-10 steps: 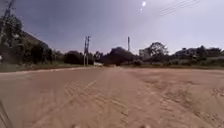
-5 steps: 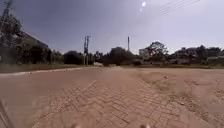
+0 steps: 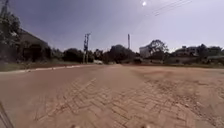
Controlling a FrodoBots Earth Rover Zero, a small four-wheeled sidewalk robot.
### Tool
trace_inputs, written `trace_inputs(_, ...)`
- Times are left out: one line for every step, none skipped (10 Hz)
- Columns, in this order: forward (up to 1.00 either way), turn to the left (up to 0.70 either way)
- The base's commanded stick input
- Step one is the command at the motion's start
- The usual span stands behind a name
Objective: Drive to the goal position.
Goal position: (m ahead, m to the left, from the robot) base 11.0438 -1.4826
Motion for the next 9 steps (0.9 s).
trace_inputs(0.3,0.0)
trace_inputs(0.3,0.0)
trace_inputs(0.3,0.0)
trace_inputs(0.3,0.0)
trace_inputs(0.3,0.0)
trace_inputs(0.3,0.0)
trace_inputs(0.3,0.0)
trace_inputs(0.3,0.0)
trace_inputs(0.3,0.0)
